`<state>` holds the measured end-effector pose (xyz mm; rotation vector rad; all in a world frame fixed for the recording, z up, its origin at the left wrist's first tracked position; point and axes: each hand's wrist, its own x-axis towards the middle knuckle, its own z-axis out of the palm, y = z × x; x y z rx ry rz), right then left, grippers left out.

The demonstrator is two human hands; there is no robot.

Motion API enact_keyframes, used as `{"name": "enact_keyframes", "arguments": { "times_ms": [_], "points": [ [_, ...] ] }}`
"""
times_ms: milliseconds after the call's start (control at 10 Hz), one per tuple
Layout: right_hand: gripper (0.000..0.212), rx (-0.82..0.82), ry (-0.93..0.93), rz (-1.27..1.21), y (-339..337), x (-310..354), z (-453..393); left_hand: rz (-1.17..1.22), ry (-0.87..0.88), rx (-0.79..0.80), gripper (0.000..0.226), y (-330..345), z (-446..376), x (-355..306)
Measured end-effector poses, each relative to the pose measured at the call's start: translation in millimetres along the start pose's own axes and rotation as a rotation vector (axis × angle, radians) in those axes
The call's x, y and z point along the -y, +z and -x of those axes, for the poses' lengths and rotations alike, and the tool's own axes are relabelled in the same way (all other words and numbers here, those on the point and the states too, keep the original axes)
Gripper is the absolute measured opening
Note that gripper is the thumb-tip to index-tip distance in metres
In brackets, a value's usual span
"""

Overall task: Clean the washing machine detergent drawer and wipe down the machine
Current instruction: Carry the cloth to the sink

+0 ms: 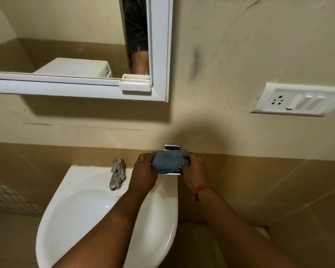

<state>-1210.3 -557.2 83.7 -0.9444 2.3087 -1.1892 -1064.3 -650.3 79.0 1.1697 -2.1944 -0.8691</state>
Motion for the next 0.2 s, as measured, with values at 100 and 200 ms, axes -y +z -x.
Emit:
{"name": "enact_keyframes", "arguments": {
  "times_ms": [100, 200],
  "points": [
    [0.034, -0.076, -0.115, 0.175, 1.8, 5.0, 6.7, -0.186, 0.109, -0.010, 0.044, -9.2, 4.3, 2.7],
    [0.043, -0.077, -0.299, 0.277, 9.4, 25.2, 13.3, -0.431, 0.169, -0.033, 0.045, -23.3, 5.0, -0.5]
  ]
}}
